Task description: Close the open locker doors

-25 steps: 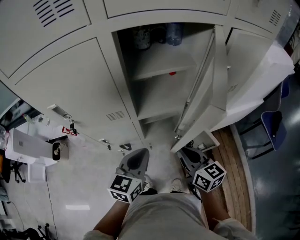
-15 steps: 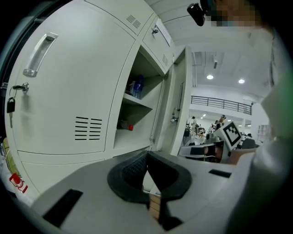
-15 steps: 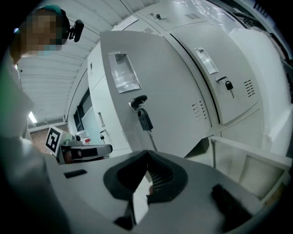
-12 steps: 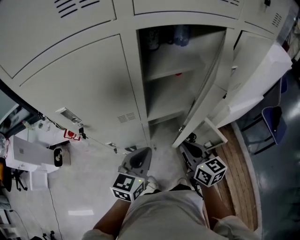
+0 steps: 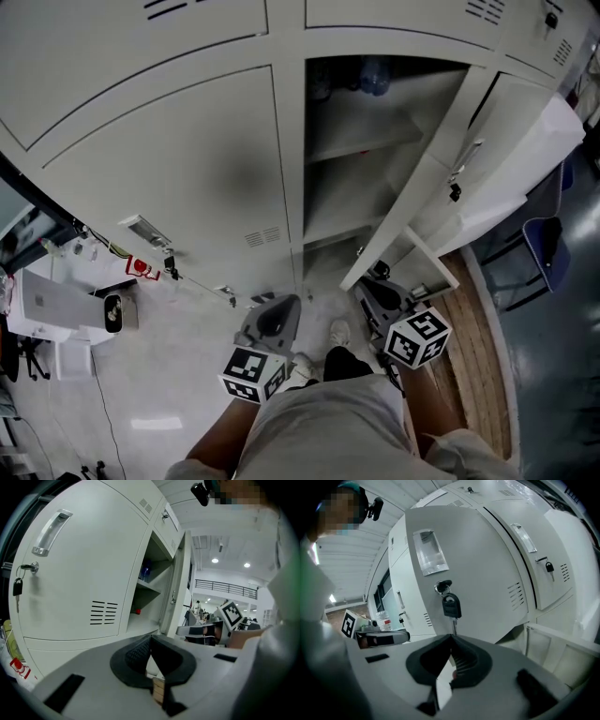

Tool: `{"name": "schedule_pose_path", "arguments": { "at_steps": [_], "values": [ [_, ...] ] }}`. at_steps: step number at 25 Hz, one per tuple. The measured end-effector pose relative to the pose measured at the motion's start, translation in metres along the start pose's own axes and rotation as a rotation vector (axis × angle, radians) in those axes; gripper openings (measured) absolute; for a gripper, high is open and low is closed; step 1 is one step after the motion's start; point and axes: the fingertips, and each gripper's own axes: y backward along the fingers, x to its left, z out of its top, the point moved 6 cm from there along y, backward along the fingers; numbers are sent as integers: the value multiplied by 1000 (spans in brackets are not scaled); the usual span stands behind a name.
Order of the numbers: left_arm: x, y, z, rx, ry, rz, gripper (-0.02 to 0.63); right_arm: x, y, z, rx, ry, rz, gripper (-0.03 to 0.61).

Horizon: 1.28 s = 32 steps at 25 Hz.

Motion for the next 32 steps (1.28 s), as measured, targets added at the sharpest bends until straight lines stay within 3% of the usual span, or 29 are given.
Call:
{"name": "schedule_pose_path", "arguments": {
  "at_steps": [18,32],
  "values": [
    [35,-30,20,-42,39,132,15,-1,-63,20,63,37,169,28],
    [56,-36,30,-63,55,227,15,-9,-105,39,93,63,244,28]
  ]
}}
